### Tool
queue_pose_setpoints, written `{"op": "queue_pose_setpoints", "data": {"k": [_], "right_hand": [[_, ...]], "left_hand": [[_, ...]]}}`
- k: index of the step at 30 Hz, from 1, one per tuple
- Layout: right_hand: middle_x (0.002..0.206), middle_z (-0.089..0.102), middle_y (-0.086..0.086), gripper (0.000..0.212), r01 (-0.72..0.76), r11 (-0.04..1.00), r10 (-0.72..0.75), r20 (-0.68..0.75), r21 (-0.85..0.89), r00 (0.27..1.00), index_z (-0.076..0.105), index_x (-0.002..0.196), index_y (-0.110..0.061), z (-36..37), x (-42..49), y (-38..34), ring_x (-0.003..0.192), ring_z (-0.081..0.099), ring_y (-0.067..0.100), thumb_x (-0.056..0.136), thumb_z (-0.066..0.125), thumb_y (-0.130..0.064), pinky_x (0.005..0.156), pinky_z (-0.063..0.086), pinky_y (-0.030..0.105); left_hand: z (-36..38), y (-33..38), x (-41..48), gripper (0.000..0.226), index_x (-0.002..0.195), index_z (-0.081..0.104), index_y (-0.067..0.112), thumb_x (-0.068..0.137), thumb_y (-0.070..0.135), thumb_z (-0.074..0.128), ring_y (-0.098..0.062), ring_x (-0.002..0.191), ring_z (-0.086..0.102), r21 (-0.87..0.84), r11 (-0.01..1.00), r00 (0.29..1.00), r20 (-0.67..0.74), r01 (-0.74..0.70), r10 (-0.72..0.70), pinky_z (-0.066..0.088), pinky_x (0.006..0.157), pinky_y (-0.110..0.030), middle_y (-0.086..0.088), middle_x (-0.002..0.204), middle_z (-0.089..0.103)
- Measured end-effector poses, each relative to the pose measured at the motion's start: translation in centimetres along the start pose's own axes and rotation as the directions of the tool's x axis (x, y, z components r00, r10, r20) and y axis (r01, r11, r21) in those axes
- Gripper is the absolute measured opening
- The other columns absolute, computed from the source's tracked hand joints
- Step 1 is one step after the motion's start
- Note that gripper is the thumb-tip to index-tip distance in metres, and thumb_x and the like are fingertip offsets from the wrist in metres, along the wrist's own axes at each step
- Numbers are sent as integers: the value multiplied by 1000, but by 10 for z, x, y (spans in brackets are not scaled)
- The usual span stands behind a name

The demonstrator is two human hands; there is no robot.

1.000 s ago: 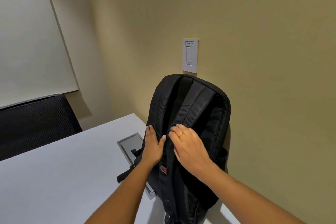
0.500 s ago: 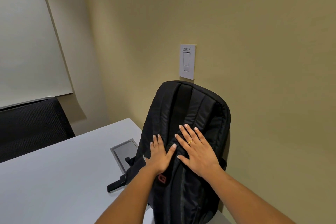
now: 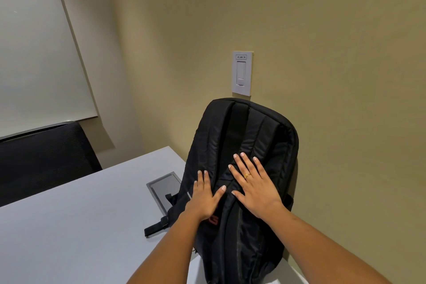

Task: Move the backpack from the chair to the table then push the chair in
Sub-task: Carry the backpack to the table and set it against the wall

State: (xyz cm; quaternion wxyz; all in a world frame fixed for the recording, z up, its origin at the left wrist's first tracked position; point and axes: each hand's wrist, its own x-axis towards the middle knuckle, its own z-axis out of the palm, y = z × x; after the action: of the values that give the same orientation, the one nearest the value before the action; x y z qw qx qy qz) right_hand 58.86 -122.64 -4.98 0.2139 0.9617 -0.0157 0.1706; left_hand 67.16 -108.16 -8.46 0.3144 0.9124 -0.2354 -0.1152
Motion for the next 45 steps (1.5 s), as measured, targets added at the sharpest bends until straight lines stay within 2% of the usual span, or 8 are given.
{"op": "queue_pose_setpoints", "data": {"k": [3, 9, 12, 15, 21, 27, 35, 45], "right_hand": [[147, -28, 10, 73, -21, 1000, 20, 33, 19, 999, -16, 140, -15, -3, -6, -10, 130, -33, 28, 93, 22, -55, 104, -24, 46], [147, -28, 7, 69, -3, 995, -10, 136, 95, 991, -6, 144, -22, -1, -37, -28, 128, -36, 24, 93, 28, -53, 102, -21, 56], [151, -22, 6, 66, -16, 989, -8, 165, 144, 986, 0, 145, -24, -4, -50, -37, 130, -34, 23, 93, 29, -52, 103, -18, 59], [153, -19, 5, 65, -60, 975, 15, 208, 214, 978, 2, 145, -26, -10, -61, -50, 137, -25, 24, 92, 29, -54, 106, -12, 61], [156, -10, 5, 66, -138, 937, 61, 239, 322, 969, 2, 145, -29, -21, -81, -69, 140, -14, 25, 91, 29, -56, 108, -5, 60], [156, -6, 6, 64, -191, 925, 104, 267, 328, 958, 0, 145, -28, -28, -108, -71, 141, -11, 25, 93, 28, -54, 110, -3, 56], [156, -5, 6, 64, -215, 910, 108, 298, 354, 948, 0, 144, -27, -44, -152, -68, 141, -9, 25, 93, 28, -53, 112, 0, 53], [156, -4, 7, 65, -207, 899, 96, 287, 387, 953, -1, 145, -26, -71, -247, -53, 141, -8, 24, 93, 27, -54, 112, 1, 53]], "left_hand": [[-2, -6, -13, 80, 143, -16, 19, 90, 57, 31, -29, 143, -10, 11, 1000, 999, 34, 15, -16, 5, 114, -50, -6, 154, -22], [3, -22, -46, 79, 144, -13, 22, 89, 59, 31, -27, 143, -7, 133, 991, 994, 95, 33, -46, 12, 114, -58, -5, 156, -16], [6, -25, -63, 74, 145, -8, 25, 89, 62, 25, -25, 144, -4, 263, 964, 991, 105, 49, -79, 2, 112, -62, -3, 156, -12], [9, -26, -79, 73, 145, -3, 25, 88, 64, 19, -23, 144, -2, 371, 927, 990, 97, 63, -106, -6, 108, -63, -1, 157, -7], [9, -26, -108, 72, 146, -2, 24, 88, 63, 18, -23, 144, -4, 423, 903, 990, 88, 67, -115, -5, 109, -63, -2, 157, -4], [12, -31, -138, 72, 146, -4, 23, 89, 62, 19, -24, 144, -7, 448, 889, 990, 57, 90, -129, -5, 110, -60, -3, 157, -6], [20, -22, -188, 71, 145, -5, 23, 90, 61, 17, -23, 144, -7, 577, 814, 992, 53, 63, -114, -4, 111, -58, -4, 157, -6], [53, 24, -280, 70, 145, -5, 21, 91, 59, 18, -23, 144, -5, 592, 804, 995, 28, 64, -100, -3, 112, -57, -3, 157, -5]]}}
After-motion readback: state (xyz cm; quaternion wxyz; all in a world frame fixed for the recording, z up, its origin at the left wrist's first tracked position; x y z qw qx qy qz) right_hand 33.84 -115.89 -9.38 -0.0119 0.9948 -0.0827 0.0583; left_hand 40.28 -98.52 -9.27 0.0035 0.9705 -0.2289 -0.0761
